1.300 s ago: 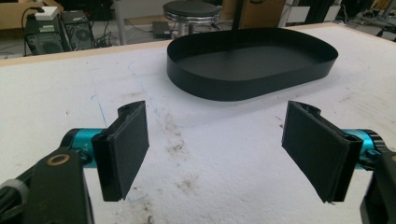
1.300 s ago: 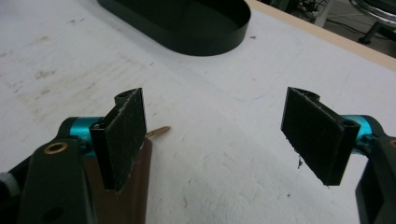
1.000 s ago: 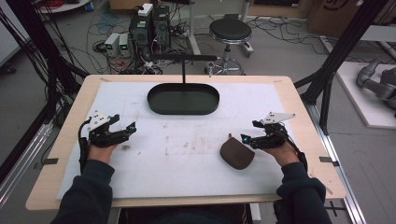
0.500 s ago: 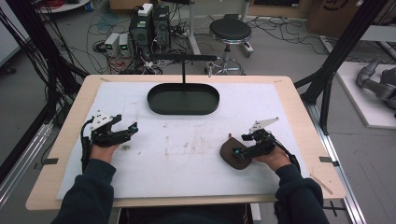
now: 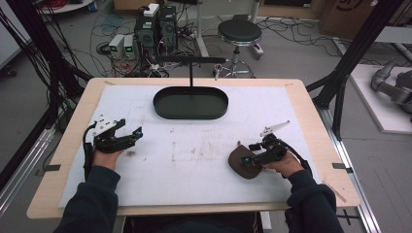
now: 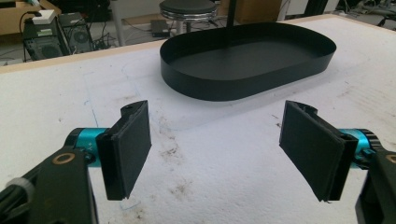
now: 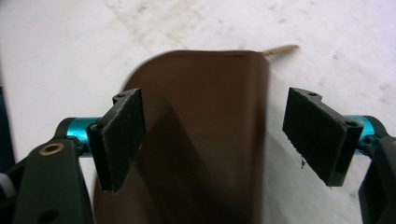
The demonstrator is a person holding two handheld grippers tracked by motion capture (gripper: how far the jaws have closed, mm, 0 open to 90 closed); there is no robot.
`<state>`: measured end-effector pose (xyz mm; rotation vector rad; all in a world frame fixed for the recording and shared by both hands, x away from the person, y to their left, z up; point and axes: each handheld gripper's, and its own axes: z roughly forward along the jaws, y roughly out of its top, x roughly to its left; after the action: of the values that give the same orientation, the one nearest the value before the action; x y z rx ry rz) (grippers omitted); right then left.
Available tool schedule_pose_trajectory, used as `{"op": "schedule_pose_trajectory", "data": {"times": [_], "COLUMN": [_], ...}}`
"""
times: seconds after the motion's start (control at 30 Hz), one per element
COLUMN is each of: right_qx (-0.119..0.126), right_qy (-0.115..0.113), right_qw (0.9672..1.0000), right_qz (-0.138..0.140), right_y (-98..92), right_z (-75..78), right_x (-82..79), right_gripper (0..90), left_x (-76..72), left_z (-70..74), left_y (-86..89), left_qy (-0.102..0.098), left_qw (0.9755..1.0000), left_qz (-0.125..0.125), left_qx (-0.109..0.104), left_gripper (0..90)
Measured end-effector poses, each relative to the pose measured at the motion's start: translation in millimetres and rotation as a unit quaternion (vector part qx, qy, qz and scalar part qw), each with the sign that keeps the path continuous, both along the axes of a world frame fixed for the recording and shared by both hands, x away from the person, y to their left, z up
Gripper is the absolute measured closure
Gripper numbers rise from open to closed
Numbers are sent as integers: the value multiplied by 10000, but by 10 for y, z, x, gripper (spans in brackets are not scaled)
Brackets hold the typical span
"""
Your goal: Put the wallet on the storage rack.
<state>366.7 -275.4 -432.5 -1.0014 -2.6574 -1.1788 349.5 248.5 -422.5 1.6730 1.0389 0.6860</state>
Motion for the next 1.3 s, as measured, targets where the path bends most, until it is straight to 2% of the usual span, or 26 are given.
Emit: {"op": "schedule_pose_trajectory", "data": {"times": [0.07,0.13,0.17,0.33,0.53,0.6,0.63,0.67,0.7,0.73,0.77,0.83,0.87,0.93,0.97,1.0,1.03,1.13,1.17,1.3], "right_qx": [26,-164,-155,-92,-168,-202,-194,-194,-87,-87,-108,-146,-201,-249,-344,-555,-671,-990,-1080,-1057], "right_qy": [-13,50,132,231,298,171,113,113,-22,-22,-272,-470,-652,-1099,-1344,-1674,-1832,-2303,-2401,-2360], "right_qw": [10000,9998,9997,9996,9993,9995,9996,9996,9999,9999,9994,9986,9976,9936,9901,9836,9796,9646,9607,9616], "right_qz": [54,139,123,148,133,163,154,154,144,144,194,219,141,-56,-199,-382,-484,-823,-884,-915], "right_y": [5,47,52,39,49,61,58,58,42,42,73,94,96,77,58,46,41,22,15,12], "right_z": [3,-33,-48,-71,-38,3,25,25,101,101,153,190,227,314,361,408,430,471,474,437], "right_x": [-4,-20,-10,14,9,-3,-2,-2,3,3,-24,-37,-46,-50,-58,-69,-75,-88,-83,-51], "right_gripper": [213,197,195,200,292,383,461,461,555,555,585,606,622,657,657,675,683,693,693,684], "left_x": [0,1,1,-3,-3,-2,-1,-1,-1,-1,0,0,-2,-2,-3,-5,-5,-4,-4,-6], "left_z": [0,-2,-4,-2,-4,-5,-4,-3,-3,-3,-3,-4,-3,-3,-2,-2,-2,-3,-3,-4], "left_y": [-5,-9,-15,-22,-42,-44,-42,-41,-37,-37,-36,-32,-31,-31,-33,-33,-34,-36,-36,-42], "left_qy": [2,10,10,5,9,6,9,9,10,10,7,5,9,11,4,0,5,14,14,17], "left_qw": [10000,10000,10000,10000,10000,10000,10000,10000,10000,10000,10000,10000,10000,10000,10000,10000,10000,10000,10000,10000], "left_qz": [1,-15,-12,-28,-55,-50,-53,-48,-44,-44,-34,-44,-45,-47,-41,-46,-44,-41,-41,-63], "left_qx": [1,17,15,27,65,67,70,72,70,70,51,55,56,53,48,49,51,78,78,72], "left_gripper": [250,252,252,255,258,259,260,260,260,260,260,260,260,259,260,260,260,260,260,259]}}
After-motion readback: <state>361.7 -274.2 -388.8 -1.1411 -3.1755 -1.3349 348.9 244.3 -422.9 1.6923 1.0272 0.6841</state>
